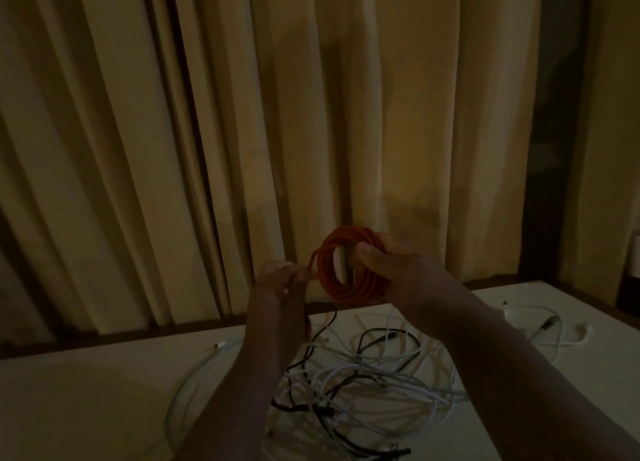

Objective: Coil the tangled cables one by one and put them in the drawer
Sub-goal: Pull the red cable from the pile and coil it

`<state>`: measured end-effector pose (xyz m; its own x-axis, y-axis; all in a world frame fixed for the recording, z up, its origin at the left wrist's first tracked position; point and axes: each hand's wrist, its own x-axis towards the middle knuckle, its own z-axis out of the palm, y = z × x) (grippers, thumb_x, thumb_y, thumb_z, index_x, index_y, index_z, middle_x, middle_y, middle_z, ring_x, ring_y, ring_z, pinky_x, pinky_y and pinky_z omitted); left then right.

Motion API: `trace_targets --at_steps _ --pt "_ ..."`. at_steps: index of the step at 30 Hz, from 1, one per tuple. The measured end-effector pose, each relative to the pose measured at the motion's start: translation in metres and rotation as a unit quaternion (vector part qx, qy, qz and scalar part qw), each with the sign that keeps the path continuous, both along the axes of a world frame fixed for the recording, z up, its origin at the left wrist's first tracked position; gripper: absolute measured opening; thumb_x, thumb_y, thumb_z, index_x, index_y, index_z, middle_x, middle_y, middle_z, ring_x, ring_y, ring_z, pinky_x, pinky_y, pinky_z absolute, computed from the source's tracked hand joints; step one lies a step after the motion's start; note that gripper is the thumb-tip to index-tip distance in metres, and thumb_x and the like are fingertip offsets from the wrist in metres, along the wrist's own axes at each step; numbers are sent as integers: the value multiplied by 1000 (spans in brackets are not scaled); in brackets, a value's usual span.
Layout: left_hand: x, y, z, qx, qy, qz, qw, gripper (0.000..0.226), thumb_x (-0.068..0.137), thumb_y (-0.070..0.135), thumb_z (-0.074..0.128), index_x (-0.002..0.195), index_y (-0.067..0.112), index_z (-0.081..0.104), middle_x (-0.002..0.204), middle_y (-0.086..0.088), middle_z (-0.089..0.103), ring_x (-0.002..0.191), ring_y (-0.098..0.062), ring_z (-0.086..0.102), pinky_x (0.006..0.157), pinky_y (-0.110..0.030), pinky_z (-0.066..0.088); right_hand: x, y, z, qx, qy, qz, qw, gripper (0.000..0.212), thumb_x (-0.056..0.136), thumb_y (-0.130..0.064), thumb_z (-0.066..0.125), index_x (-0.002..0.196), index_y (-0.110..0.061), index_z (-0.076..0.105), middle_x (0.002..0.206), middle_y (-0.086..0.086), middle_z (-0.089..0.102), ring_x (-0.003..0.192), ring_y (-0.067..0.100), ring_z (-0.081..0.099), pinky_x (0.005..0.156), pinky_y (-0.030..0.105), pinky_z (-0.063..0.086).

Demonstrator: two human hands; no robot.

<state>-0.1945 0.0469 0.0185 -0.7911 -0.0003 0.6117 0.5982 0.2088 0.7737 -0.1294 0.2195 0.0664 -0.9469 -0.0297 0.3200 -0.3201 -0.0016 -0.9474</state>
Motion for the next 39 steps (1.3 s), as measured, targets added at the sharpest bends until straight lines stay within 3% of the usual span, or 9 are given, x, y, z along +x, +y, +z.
trace_targets --at_steps 2,4,7,12,17,24,28,33,39 --pt "8 7 0 47 -48 -12 998 20 103 7 51 93 9 68 93 -8 64 62 -2 65 53 -15 51 -5 -6 -6 1 -4 -4 1000 22 105 -27 48 112 -18 67 108 14 69 90 20 71 73 36 59" --pt "15 13 5 190 -159 -87 965 26 101 -1 44 86 0 65 83 -11 64 69 -16 62 63 -27 53 -9 -14 -11 -3 -11 -10 1000 23 106 -26 47 112 -11 65 94 7 67 74 11 67 63 28 52" --pt "26 20 11 255 -243 -151 924 27 97 -2 44 82 -5 66 75 -17 66 69 -34 61 62 -38 54 -11 -21 -15 -5 -6 -18 1000 20 107 -24 46 104 -15 64 76 -7 68 67 5 64 65 28 50" --pt "42 18 18 256 -258 -175 915 21 89 -7 60 83 6 76 84 -17 77 73 -30 74 68 -37 62 -9 -25 -15 7 31 -50 998 24 107 -28 44 106 -22 67 84 -8 74 77 7 68 68 28 51" --pt "50 24 25 299 -271 -211 890 29 94 3 52 82 5 78 86 -18 76 73 -28 73 66 -35 60 -9 -27 -15 51 86 -129 987 22 107 -29 45 115 -22 65 96 2 73 80 9 69 65 23 51" --pt "51 23 24 349 -293 -265 850 22 84 24 68 85 7 81 106 -20 74 98 -30 71 92 -43 55 -16 -21 -19 63 75 -160 982 22 107 -33 44 114 -20 61 89 10 68 68 13 63 54 25 47" --pt "48 21 23 320 -275 -284 861 19 81 18 69 89 6 80 106 -21 74 93 -30 72 78 -38 59 -20 -23 -24 118 94 -179 972 20 106 -33 45 111 -22 60 90 4 67 73 12 62 64 31 47" --pt "40 18 23 330 -263 -280 863 20 80 15 66 92 9 81 108 -20 74 97 -32 70 86 -41 52 -14 -38 -27 129 121 -160 971 11 106 -29 46 106 -31 58 90 -5 67 71 -3 62 61 14 44" --pt "40 17 23 345 -265 -310 845 21 79 17 62 83 10 82 99 -16 75 88 -27 70 79 -37 51 -11 -39 -27 143 124 -158 969 14 106 -31 45 110 -26 58 96 -6 67 81 0 63 67 19 46"
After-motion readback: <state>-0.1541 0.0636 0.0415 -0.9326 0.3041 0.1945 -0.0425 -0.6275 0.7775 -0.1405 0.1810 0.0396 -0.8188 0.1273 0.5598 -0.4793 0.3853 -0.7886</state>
